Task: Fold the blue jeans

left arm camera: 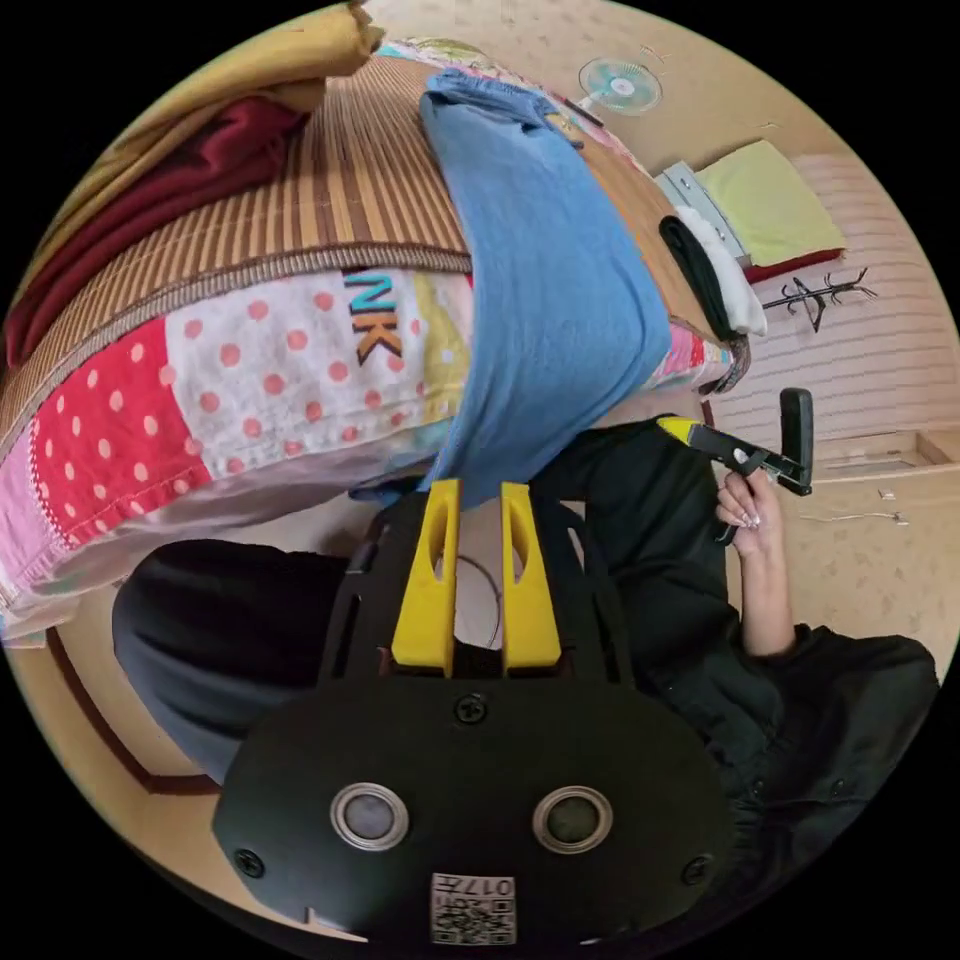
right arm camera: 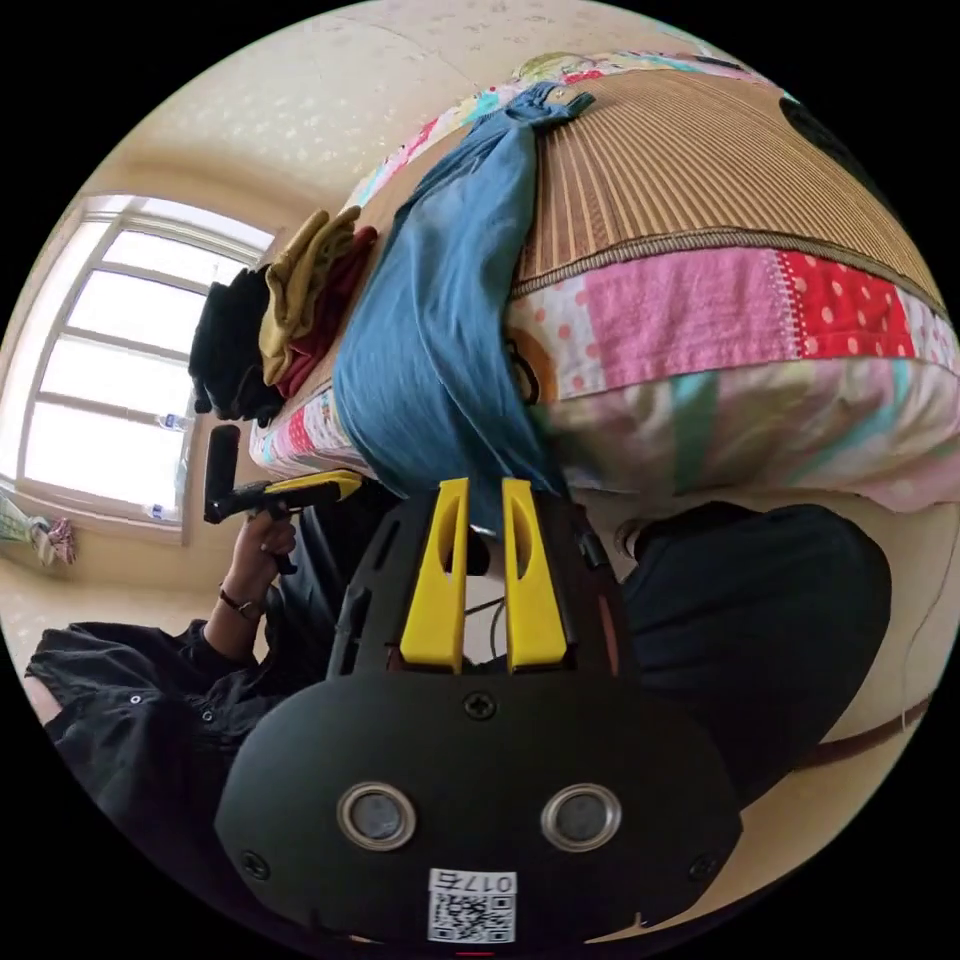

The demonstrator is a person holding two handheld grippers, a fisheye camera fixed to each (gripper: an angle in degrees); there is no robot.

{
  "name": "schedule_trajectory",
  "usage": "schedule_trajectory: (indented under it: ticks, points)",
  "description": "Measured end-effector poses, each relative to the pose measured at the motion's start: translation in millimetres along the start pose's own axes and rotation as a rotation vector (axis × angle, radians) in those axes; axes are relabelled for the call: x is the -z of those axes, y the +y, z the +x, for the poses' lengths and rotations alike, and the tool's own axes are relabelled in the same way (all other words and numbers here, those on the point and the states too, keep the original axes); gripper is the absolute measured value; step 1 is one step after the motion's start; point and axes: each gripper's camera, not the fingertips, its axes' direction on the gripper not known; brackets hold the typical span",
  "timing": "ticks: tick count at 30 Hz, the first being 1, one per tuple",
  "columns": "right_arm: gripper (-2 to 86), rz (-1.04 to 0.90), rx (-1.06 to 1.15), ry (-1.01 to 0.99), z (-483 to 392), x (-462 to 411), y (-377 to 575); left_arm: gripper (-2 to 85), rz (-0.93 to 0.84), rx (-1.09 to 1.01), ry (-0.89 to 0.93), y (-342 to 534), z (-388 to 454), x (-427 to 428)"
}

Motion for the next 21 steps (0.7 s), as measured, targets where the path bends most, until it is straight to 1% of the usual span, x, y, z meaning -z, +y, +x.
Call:
schedule_trajectory:
  ticks: [1, 3, 6, 8, 10, 11, 13, 15, 17, 20, 21]
  points:
    - [7.9, 0.064, 0.006, -0.053, 8.8, 13.0, -2.4, 7.9, 0.044, -0.004, 0.026, -0.4, -3.2, 7.7]
    - [8.9, 0.137, 0.031, -0.097, 21.6, 28.4, -9.3, 8.3, 0.2, -0.032, 0.133, -7.1, -16.2, 35.4]
    - [10.2, 0.212, 0.081, -0.13, 47.2, 39.5, -26.8, 9.3, 0.262, -0.038, 0.245, -29.5, -39.7, 51.4]
    - [11.0, 0.211, 0.089, -0.177, 69.5, 35.2, -39.1, 10.4, 0.294, 0.0, 0.295, -38.8, -60.1, 54.5]
    - [11.7, 0.196, 0.072, -0.349, 99.2, 28.8, -47.4, 10.9, 0.279, 0.034, 0.316, -45.3, -76.9, 50.8]
    - [11.9, 0.194, 0.071, -0.394, 105.3, 27.9, -47.9, 10.7, 0.251, 0.039, 0.326, -48.1, -83.9, 45.4]
    - [11.9, 0.132, 0.065, -0.514, 121.9, 19.8, -49.2, 10.3, 0.265, 0.037, 0.338, -46.0, -91.4, 43.3]
    - [11.7, 0.108, 0.082, -0.507, 124.4, 15.6, -47.1, 10.3, 0.275, 0.04, 0.341, -45.7, -99.9, 45.8]
    - [11.4, 0.131, 0.078, -0.483, 127.6, 15.5, -46.6, 10.3, 0.267, 0.045, 0.343, -51.0, -105.6, 46.4]
    - [10.1, 0.129, 0.042, -0.569, 138.8, 10.2, -56.8, 9.2, 0.232, 0.039, 0.362, -67.1, -110.9, 43.9]
    - [8.7, 0.124, 0.041, -0.604, 140.6, 7.0, -60.0, 6.2, 0.222, 0.037, 0.365, -72.8, -114.2, 43.1]
